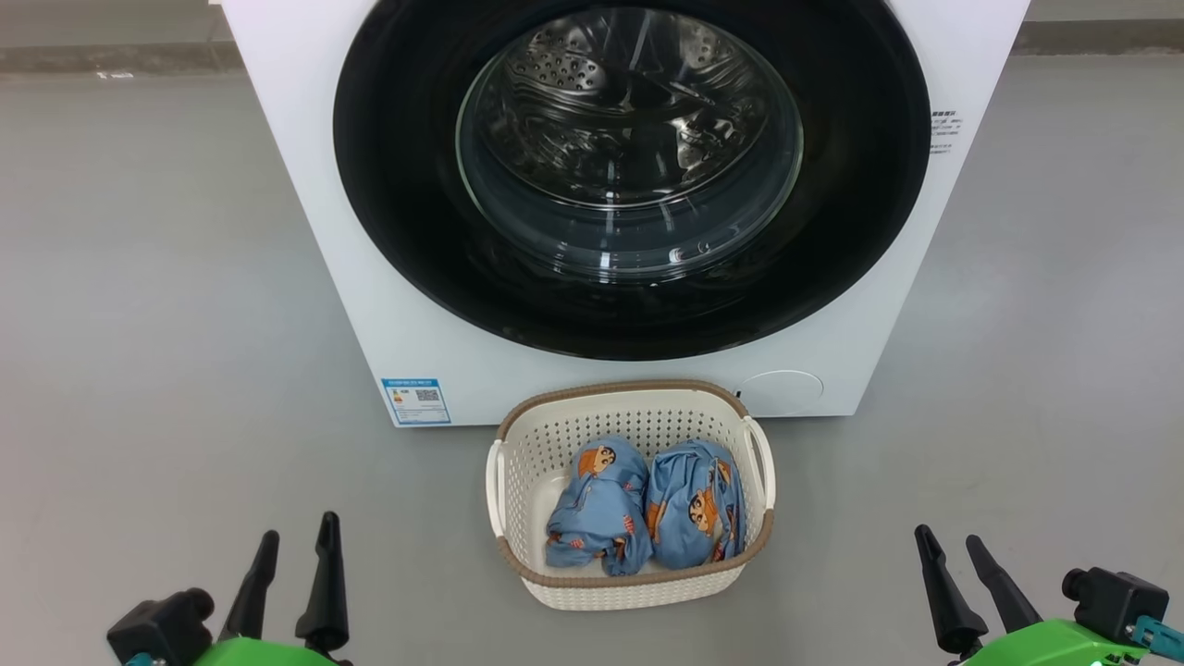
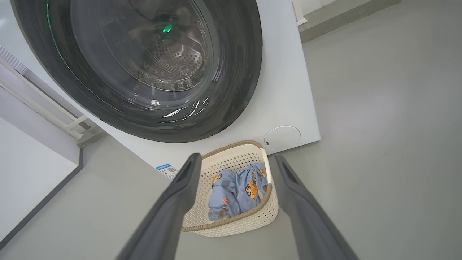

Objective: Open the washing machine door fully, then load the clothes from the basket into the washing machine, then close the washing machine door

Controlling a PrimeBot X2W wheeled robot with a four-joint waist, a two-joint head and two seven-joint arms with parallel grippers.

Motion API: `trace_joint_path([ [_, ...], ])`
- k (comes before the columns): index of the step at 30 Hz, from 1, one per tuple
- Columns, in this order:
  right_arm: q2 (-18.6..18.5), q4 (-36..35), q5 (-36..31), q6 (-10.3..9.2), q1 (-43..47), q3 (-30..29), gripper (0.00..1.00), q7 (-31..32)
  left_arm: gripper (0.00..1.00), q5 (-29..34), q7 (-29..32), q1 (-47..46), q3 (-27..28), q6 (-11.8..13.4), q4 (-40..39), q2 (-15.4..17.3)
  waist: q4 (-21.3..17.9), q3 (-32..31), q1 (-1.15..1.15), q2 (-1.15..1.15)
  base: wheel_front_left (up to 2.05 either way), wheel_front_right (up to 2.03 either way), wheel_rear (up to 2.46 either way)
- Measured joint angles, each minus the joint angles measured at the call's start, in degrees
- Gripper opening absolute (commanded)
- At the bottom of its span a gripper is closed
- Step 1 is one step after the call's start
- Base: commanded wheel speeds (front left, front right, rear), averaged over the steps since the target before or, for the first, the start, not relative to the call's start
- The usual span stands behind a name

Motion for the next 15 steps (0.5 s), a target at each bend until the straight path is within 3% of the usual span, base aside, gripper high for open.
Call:
trace_joint_path([
  [15, -0.6, 0.1, -9.1, 0.00, 0.0, -0.3, 1.00, -2.2, 1.00, 9.2, -2.3, 0.0, -0.9, 0.0, -0.3, 0.4, 0.4, -0.2, 0.00, 0.00, 0.00, 0.00, 0.00],
])
